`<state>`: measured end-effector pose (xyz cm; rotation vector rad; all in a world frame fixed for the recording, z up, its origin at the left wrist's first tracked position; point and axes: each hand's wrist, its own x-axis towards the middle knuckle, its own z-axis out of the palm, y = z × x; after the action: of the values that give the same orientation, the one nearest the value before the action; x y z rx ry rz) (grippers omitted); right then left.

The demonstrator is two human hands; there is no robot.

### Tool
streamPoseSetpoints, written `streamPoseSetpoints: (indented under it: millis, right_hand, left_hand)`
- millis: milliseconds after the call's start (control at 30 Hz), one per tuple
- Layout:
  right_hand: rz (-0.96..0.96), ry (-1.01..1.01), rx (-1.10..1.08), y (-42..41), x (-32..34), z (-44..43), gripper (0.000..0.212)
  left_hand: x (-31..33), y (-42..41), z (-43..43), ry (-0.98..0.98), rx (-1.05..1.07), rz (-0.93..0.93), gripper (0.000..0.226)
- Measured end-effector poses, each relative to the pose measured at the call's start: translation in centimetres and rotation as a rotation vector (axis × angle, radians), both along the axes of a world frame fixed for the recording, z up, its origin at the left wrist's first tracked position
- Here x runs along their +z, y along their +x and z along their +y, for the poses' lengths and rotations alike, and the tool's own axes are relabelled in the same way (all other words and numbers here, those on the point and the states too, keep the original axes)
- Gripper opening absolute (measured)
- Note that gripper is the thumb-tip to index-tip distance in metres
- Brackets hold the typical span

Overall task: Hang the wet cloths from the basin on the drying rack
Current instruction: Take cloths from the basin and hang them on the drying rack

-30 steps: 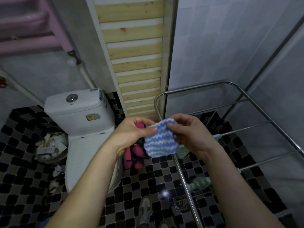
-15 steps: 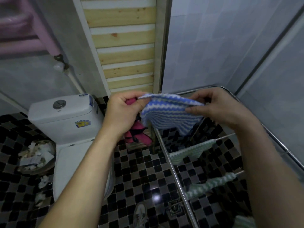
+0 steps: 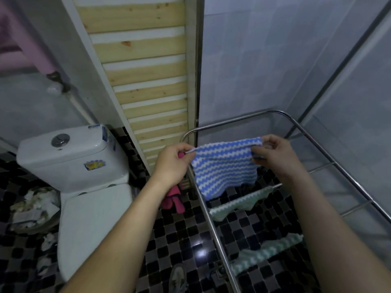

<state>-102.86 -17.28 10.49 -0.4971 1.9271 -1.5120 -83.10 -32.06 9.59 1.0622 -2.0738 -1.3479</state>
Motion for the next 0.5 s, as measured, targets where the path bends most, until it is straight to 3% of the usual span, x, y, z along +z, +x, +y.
streamPoseSetpoints:
  millis: [233,367,500]
  right_hand:
    - [0.218,0.065,-0.078,-1.2,-3.1,-4.6,0.027]
    - [0.279,0.125,-0.086,-1.3,-4.6,-7.1,0.008]
    - [0.288,0.230,0.009,-1.5,-6.2,-7.7,0.039]
  left_hand:
    - [-3.1,-2.1,-2.5,-0.116,0.133,-0.106,0.011]
    - [-3.7,-2.3,-2.8,-0.181,0.118,-0.183,0.026]
    - [-4.8,-1.6,-1.1,-0.273,-0.113,-0.371,0.035]
